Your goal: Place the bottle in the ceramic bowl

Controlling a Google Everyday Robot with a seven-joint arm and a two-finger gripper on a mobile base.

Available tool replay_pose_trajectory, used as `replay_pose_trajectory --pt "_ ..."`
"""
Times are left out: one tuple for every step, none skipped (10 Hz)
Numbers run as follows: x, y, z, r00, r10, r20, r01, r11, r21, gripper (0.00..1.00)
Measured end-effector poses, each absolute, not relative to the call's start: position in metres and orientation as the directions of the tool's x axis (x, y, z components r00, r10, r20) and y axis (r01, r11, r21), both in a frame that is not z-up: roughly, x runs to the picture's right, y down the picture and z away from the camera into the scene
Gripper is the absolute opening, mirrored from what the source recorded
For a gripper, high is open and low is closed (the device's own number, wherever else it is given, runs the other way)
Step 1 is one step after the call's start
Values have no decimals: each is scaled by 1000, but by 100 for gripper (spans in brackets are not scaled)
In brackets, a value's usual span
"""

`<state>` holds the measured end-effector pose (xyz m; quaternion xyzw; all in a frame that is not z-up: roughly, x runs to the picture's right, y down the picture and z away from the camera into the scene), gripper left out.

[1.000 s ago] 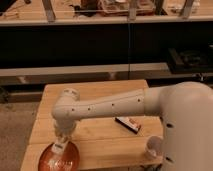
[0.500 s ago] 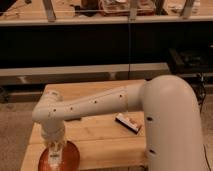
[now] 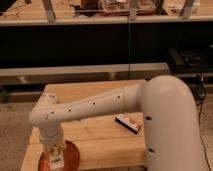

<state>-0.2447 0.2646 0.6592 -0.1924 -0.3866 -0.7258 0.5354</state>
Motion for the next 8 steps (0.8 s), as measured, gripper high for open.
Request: replay_pose_trajectory --pt "-246 264 661 -342 -631 696 930 -123 346 77" --pt "-247 264 661 -337 -632 698 932 -121 340 80" --pt "-249 264 661 -335 -631 699 934 -123 336 80" --pt "-249 264 662 -332 -632 701 935 -121 333 80" --pt "-247 263 663 -324 -633 703 938 -121 324 80" --pt "-247 263 663 -321 -635 703 940 -125 317 80" --pt "-248 262 662 -320 -638 700 941 -126 315 80" --pt "-246 261 662 -309 -644 700 945 -123 303 80"
